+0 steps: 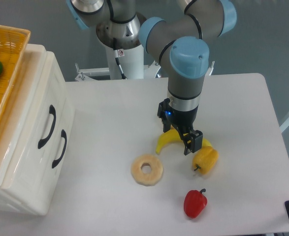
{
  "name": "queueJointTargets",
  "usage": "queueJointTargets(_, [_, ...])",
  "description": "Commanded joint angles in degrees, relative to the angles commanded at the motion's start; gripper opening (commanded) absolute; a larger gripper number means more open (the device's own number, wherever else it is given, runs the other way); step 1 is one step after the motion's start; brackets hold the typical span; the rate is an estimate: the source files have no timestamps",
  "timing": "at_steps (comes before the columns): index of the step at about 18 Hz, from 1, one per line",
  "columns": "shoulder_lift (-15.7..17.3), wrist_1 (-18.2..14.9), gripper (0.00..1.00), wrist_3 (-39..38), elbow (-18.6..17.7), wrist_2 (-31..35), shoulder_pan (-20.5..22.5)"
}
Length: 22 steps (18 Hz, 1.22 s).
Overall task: Slide open the top white drawer
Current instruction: 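Raise the gripper up from above the banana and yellow pepper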
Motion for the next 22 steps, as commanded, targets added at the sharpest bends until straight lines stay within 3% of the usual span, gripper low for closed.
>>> queueJointTargets(5, [0.26,0.62,1.00,-0.44,0.09,2.02,0.09])
queueJointTargets(11, [0.44,0.62,1.00,-1.66,-2.72,2.37,0.35])
queueJointTargets(14, [0.97,0.62,1.00,-9.64,-3.87,2.37,0.00])
queueJointTargets(22, [1.76,-0.26,1.00,-25.11,-3.78,2.38,-5.71])
